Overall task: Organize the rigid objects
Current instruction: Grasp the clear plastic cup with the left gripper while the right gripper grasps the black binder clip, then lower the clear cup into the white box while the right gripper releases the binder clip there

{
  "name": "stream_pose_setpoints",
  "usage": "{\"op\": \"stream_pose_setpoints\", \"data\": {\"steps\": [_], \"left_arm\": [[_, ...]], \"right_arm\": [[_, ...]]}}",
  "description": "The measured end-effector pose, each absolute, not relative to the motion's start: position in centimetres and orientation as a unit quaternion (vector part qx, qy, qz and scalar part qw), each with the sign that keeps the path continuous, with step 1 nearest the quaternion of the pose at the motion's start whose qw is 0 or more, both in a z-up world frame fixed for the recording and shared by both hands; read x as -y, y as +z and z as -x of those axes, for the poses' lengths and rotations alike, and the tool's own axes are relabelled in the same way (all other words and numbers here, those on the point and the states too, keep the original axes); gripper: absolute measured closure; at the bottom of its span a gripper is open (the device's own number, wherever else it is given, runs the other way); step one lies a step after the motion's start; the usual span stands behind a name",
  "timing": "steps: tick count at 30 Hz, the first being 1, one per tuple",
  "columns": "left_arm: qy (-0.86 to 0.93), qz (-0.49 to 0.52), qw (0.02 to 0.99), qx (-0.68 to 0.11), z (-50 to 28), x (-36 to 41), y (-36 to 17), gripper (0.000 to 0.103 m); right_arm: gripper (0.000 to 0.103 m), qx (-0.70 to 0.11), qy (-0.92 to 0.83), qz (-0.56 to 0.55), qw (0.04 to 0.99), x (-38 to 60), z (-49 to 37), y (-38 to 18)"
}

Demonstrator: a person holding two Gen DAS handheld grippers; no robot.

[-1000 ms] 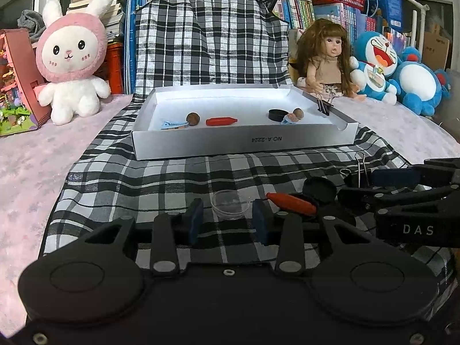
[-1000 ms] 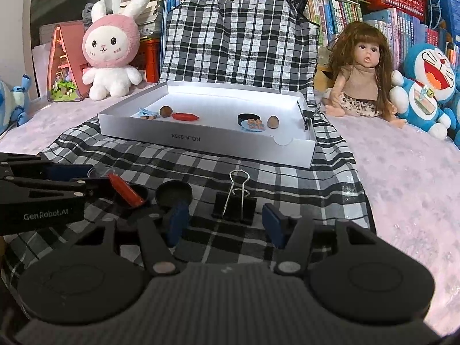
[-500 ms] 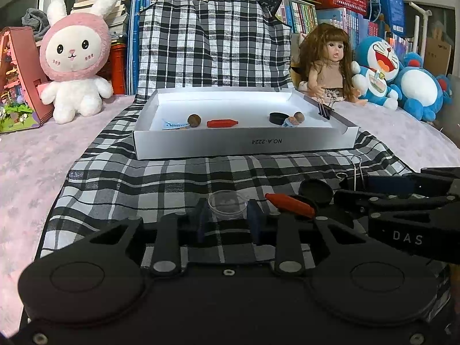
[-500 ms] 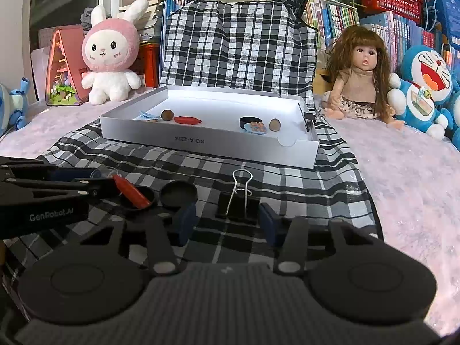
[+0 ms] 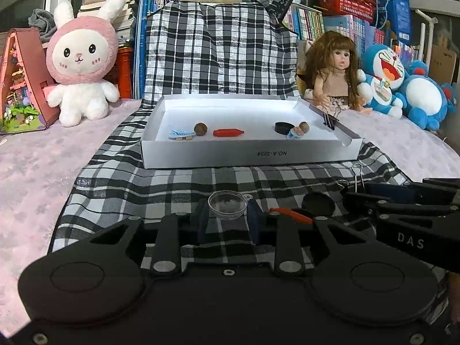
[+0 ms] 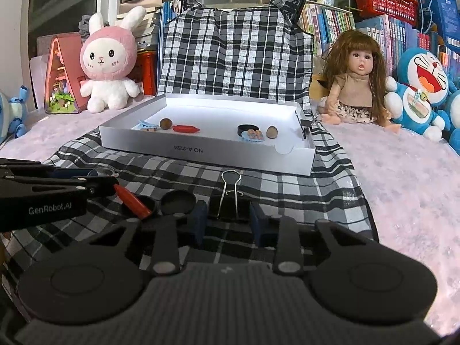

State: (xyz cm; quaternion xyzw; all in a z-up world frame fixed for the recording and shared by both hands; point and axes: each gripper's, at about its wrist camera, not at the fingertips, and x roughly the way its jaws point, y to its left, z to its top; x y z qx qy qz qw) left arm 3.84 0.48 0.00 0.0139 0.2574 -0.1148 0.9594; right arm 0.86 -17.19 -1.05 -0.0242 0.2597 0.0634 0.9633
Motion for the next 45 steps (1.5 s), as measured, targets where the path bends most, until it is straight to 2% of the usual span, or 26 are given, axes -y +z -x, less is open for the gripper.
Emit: {"op": "stream_pose_setpoints", "data": {"steps": [19,35,45], "left_arm": [[-0.11,0.01,0.96,-0.257,-8.0,-1.7,4.1,0.076],[-0.112,0.051,0.955,-0.271,-14.6,-3.5,6.8,0.076],[-0.122,0.067,0.94,-0.313,-20.2,-3.6,6.9,0.076]], "right_arm": [[0.066,-0.245,0.064,-0.014,0.967,18.4,-3.6,2.3],[0.066,-0.274,0.057,-0.058,0.958,20.3,-9.5,4.7],[0.066,-0.306,0.043,-0.065,0.949,21.5,-14.8,6.1]]}}
